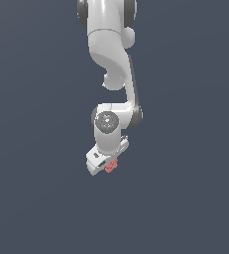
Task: Pick up the object and move it to a goal position.
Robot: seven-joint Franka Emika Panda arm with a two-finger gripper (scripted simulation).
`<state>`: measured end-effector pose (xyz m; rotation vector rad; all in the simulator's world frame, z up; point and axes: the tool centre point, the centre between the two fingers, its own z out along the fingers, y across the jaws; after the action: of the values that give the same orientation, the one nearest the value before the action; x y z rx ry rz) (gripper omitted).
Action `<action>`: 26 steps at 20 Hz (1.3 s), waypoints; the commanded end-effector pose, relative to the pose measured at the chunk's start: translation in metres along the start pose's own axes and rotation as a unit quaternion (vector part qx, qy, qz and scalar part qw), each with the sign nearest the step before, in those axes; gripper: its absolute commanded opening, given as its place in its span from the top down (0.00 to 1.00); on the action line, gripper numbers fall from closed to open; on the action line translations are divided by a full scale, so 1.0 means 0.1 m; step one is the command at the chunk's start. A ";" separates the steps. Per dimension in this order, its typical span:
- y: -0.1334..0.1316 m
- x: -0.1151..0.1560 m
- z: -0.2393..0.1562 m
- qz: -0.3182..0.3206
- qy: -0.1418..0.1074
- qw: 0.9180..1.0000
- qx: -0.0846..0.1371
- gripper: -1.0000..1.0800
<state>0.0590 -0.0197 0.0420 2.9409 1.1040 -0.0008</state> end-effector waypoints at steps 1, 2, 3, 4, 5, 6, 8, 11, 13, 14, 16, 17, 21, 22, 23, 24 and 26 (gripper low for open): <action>-0.14 0.18 -0.01 -0.001 0.000 1.000 0.000 1.00; -0.19 0.27 -0.01 -0.001 0.000 1.000 0.000 1.00; -0.25 0.35 -0.02 -0.001 0.000 1.000 0.000 1.00; -0.31 0.43 -0.02 -0.001 0.000 1.000 0.000 1.00; -0.37 0.52 -0.02 -0.001 0.000 1.000 0.000 1.00; -0.43 0.61 -0.03 -0.001 0.000 1.000 0.000 1.00; -0.55 0.78 -0.03 -0.001 0.000 1.000 0.000 1.00; -0.73 1.04 -0.04 -0.001 0.000 1.000 0.000 1.00; -0.82 1.19 -0.05 -0.001 0.000 1.000 0.000 1.00; -0.86 1.25 -0.05 -0.001 0.000 1.000 0.000 1.00; -0.92 1.35 -0.05 -0.001 0.000 1.000 0.000 1.00; -0.95 1.40 -0.06 -0.001 0.000 1.000 0.000 1.00; -1.02 1.52 -0.06 -0.001 0.000 1.000 0.000 1.00; -1.04 1.54 -0.06 -0.001 0.000 1.000 0.000 1.00; -1.05 1.56 -0.06 -0.001 0.000 1.000 0.000 1.00; -1.05 1.57 -0.06 -0.001 0.000 1.000 0.000 1.00; -1.06 1.59 -0.06 -0.001 0.000 1.000 0.000 1.00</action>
<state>0.1078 0.1637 0.0479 2.9403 1.1071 -0.0004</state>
